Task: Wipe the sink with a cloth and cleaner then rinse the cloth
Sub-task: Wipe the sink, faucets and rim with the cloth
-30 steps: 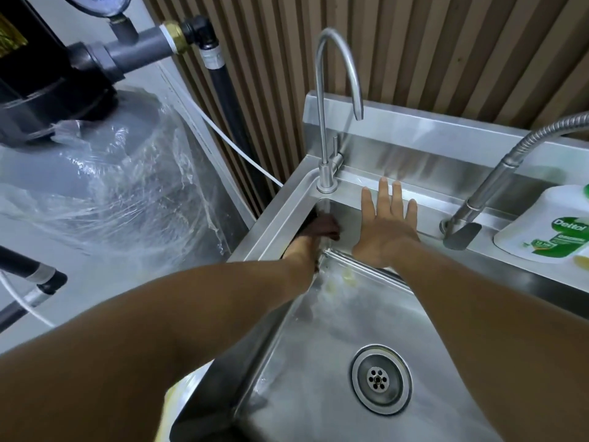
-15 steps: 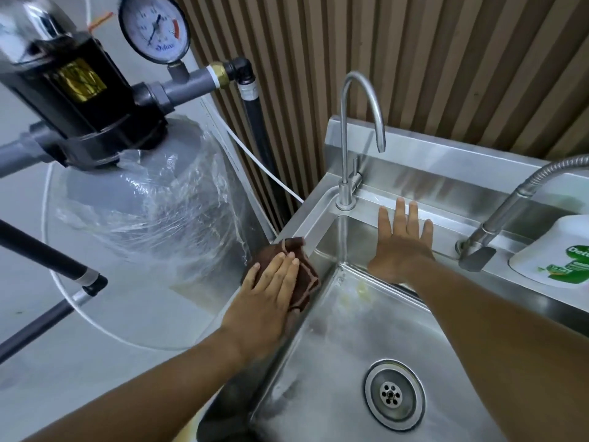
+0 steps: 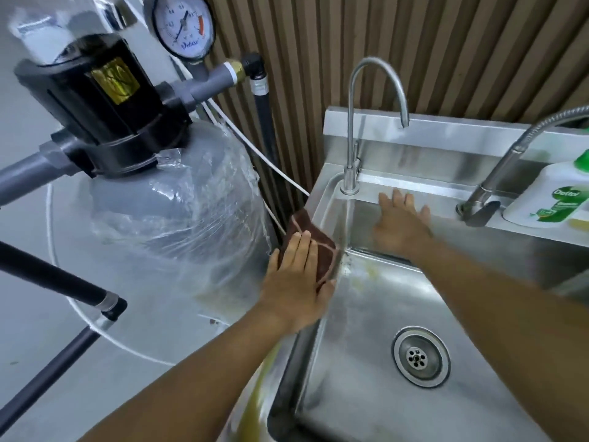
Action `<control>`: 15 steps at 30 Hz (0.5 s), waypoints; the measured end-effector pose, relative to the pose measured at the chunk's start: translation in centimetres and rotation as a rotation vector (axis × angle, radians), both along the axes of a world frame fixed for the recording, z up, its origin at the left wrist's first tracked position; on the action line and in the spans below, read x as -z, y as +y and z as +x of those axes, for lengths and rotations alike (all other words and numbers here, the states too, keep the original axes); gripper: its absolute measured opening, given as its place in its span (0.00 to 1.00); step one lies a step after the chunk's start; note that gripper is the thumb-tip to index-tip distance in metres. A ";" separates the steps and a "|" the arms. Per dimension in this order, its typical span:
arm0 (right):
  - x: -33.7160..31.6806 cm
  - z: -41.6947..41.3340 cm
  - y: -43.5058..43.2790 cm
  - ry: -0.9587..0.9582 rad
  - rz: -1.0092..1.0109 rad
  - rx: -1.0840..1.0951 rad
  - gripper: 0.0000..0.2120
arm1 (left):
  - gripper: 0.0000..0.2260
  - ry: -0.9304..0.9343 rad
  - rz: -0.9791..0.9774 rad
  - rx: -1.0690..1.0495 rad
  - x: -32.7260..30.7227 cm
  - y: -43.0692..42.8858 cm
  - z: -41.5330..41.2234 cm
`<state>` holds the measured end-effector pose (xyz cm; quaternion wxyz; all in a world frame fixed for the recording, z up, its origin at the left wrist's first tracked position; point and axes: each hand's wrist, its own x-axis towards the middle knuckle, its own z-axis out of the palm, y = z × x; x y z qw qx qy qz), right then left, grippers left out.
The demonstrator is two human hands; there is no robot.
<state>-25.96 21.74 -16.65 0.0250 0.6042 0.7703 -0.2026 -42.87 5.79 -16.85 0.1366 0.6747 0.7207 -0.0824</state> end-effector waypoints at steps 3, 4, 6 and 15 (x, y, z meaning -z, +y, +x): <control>-0.6 -2.3 -8.5 0.440 0.086 0.171 0.21 | 0.34 -0.182 0.056 0.040 -1.2 -3.6 -0.9; -0.9 -3.1 -12.0 0.570 0.034 0.225 0.19 | 0.31 -0.218 0.129 0.042 -1.4 -3.9 -1.6; -1.2 -5.1 -18.2 0.733 -0.154 0.277 0.18 | 0.26 -0.213 0.193 0.014 -1.1 -3.8 -3.0; 2.4 -8.8 -12.7 1.106 -0.551 0.472 0.25 | 0.33 -0.068 0.049 0.124 0.5 3.0 -2.8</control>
